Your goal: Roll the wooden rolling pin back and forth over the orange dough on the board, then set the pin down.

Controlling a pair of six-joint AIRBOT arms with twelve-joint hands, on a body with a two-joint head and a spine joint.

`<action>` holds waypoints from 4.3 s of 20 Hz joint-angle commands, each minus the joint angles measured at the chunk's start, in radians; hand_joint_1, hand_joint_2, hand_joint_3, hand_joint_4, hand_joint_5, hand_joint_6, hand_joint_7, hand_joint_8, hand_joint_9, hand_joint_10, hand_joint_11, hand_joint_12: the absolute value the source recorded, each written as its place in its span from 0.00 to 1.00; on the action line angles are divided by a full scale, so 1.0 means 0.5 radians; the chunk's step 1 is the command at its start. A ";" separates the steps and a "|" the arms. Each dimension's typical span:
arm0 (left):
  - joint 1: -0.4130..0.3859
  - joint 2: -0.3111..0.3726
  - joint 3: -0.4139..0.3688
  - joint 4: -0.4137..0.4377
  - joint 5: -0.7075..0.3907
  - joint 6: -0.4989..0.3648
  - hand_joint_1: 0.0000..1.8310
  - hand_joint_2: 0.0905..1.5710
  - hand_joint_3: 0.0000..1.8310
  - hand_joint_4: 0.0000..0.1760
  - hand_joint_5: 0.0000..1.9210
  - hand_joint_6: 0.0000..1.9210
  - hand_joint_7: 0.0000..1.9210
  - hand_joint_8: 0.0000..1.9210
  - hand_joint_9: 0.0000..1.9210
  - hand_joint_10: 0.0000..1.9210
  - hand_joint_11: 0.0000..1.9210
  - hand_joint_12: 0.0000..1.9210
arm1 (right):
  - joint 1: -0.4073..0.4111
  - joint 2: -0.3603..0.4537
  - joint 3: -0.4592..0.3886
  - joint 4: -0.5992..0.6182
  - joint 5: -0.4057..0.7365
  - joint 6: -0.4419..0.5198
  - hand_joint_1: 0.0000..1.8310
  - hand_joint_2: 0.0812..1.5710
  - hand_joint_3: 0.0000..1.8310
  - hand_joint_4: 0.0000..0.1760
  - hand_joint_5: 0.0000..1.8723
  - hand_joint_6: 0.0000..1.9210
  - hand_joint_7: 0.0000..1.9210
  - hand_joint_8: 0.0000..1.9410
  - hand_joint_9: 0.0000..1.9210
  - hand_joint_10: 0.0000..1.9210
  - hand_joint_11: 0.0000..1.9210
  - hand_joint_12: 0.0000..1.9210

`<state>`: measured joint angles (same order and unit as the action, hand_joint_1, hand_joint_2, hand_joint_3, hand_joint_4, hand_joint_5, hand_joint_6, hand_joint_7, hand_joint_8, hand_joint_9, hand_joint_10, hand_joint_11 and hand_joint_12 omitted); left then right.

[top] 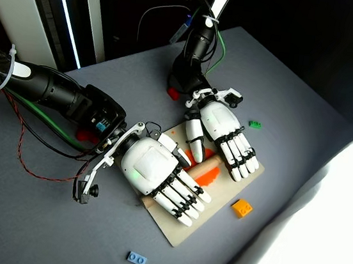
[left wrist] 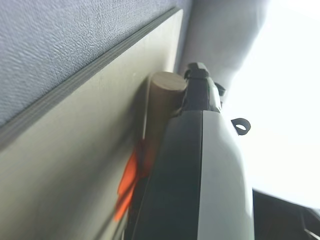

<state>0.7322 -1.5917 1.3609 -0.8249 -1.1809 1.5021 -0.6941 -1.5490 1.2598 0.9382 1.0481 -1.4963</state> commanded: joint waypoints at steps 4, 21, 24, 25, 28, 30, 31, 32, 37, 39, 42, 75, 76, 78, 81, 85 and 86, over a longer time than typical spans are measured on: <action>-0.006 -0.002 0.047 0.002 -0.136 0.012 0.00 0.97 0.00 0.00 0.03 0.00 0.03 0.00 0.01 0.00 0.00 0.00 | 0.012 -0.016 0.042 -0.079 0.114 0.024 0.00 1.00 0.04 0.00 0.06 0.01 0.05 0.00 0.02 0.00 0.00 0.01; -0.053 -0.067 0.177 0.018 -0.057 0.012 0.00 0.97 0.00 0.00 0.04 0.00 0.04 0.00 0.01 0.00 0.00 0.01 | 0.044 -0.044 0.137 -0.069 0.075 0.063 0.00 1.00 0.04 0.00 0.05 0.00 0.05 0.00 0.02 0.00 0.00 0.00; -0.059 -0.085 0.204 0.031 -0.036 -0.006 0.00 0.97 0.00 0.00 0.04 0.00 0.04 0.00 0.02 0.01 0.01 0.02 | 0.047 -0.044 0.158 -0.069 0.045 0.084 0.00 1.00 0.04 0.00 0.06 0.01 0.06 0.00 0.03 0.00 0.00 0.00; -0.062 -0.092 0.215 0.035 -0.033 -0.015 0.00 0.97 0.00 0.00 0.03 0.00 0.04 0.00 0.02 0.00 0.01 0.02 | 0.048 -0.045 0.164 -0.069 0.041 0.087 0.00 1.00 0.04 0.00 0.06 0.00 0.05 0.00 0.02 0.00 0.00 0.00; -0.065 -0.104 0.237 0.041 -0.020 -0.044 0.00 0.97 0.00 0.00 0.04 0.00 0.04 0.00 0.02 0.00 0.00 0.05 | 0.052 -0.046 0.175 -0.069 0.032 0.097 0.00 1.00 0.03 0.00 0.06 0.01 0.05 0.00 0.02 0.00 0.00 0.00; -0.068 -0.108 0.252 0.049 -0.006 -0.063 0.00 0.97 0.00 0.00 0.03 0.00 0.03 0.00 0.01 0.00 0.00 0.02 | 0.055 -0.047 0.185 -0.069 0.016 0.108 0.00 1.00 0.03 0.00 0.06 0.01 0.05 0.00 0.02 0.00 0.00 0.00; -0.070 -0.109 0.258 0.056 0.007 -0.071 0.00 0.97 0.00 0.00 0.04 0.00 0.03 0.00 0.01 0.00 0.00 0.03 | 0.056 -0.047 0.192 -0.069 0.010 0.111 0.00 1.00 0.04 0.00 0.05 0.00 0.05 0.00 0.02 0.00 0.01 0.00; -0.072 -0.109 0.263 0.059 0.014 -0.073 0.00 0.97 0.00 0.00 0.04 0.00 0.03 0.00 0.01 0.00 0.00 0.03 | 0.057 -0.048 0.199 -0.069 0.007 0.114 0.00 1.00 0.04 0.00 0.05 0.00 0.05 0.00 0.02 0.00 0.01 0.00; -0.085 -0.113 0.294 0.059 0.045 -0.075 0.00 0.97 0.00 0.00 0.04 0.01 0.04 0.00 0.01 0.00 0.00 0.03 | 0.061 -0.058 0.234 -0.069 -0.010 0.128 0.00 1.00 0.04 0.00 0.07 0.01 0.07 0.01 0.04 0.01 0.01 0.01; -0.094 -0.119 0.315 0.059 0.059 -0.075 0.00 0.97 0.00 0.00 0.06 0.01 0.06 0.01 0.03 0.01 0.00 0.05 | 0.061 -0.066 0.258 -0.069 -0.020 0.131 0.00 1.00 0.04 0.00 0.09 0.00 0.09 0.00 0.06 0.00 0.00 0.09; -0.102 -0.128 0.330 0.059 0.075 -0.075 0.00 0.97 0.00 0.00 0.07 0.01 0.07 0.00 0.04 0.01 0.00 0.06 | 0.060 -0.073 0.276 -0.069 -0.028 0.136 0.00 1.00 0.04 0.00 0.09 0.00 0.10 0.00 0.06 0.01 0.00 0.09; -0.142 -0.108 0.345 0.089 0.149 -0.162 0.00 0.97 0.00 0.00 0.11 0.00 0.12 0.00 0.09 0.00 0.00 0.14 | 0.079 -0.090 0.324 -0.067 0.005 0.172 0.00 1.00 0.04 0.00 0.17 0.01 0.17 0.00 0.13 0.00 0.00 0.31; -0.141 -0.102 0.339 0.089 0.149 -0.170 0.00 0.97 0.00 0.00 0.10 0.00 0.11 0.00 0.08 0.00 0.00 0.10 | 0.076 -0.090 0.318 -0.067 0.011 0.172 0.00 1.00 0.04 0.00 0.17 0.00 0.17 0.00 0.13 0.00 0.00 0.32; -0.138 -0.099 0.334 0.089 0.149 -0.186 0.00 0.97 0.00 0.00 0.11 0.00 0.13 0.00 0.10 0.01 0.00 0.16 | 0.074 -0.090 0.310 -0.067 0.022 0.172 0.00 1.00 0.04 0.00 0.16 0.00 0.16 0.00 0.13 0.00 0.00 0.34; -0.128 -0.098 0.320 0.089 0.149 -0.202 0.00 0.97 0.00 0.00 0.10 0.00 0.11 0.00 0.08 0.00 0.00 0.14 | 0.072 -0.090 0.304 -0.067 0.032 0.172 0.00 1.00 0.04 0.00 0.15 0.00 0.15 0.00 0.12 0.00 0.00 0.28; -0.115 -0.098 0.309 0.091 0.145 -0.204 0.00 0.97 0.00 0.00 0.11 0.00 0.12 0.00 0.09 0.00 0.00 0.15 | 0.067 -0.090 0.288 -0.067 0.055 0.172 0.00 1.00 0.03 0.00 0.15 0.00 0.15 0.00 0.12 0.00 0.00 0.28; -0.112 -0.098 0.307 0.094 0.136 -0.205 0.00 0.97 0.00 0.00 0.09 0.00 0.10 0.00 0.08 0.00 0.00 0.12 | 0.067 -0.090 0.283 -0.068 0.064 0.172 0.00 1.00 0.03 0.00 0.15 0.00 0.15 0.00 0.12 0.00 0.00 0.30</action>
<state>0.6682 -1.6424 1.5173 -0.7994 -1.0546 1.4078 -0.6579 -1.5921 1.4040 0.9504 1.0134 -1.4166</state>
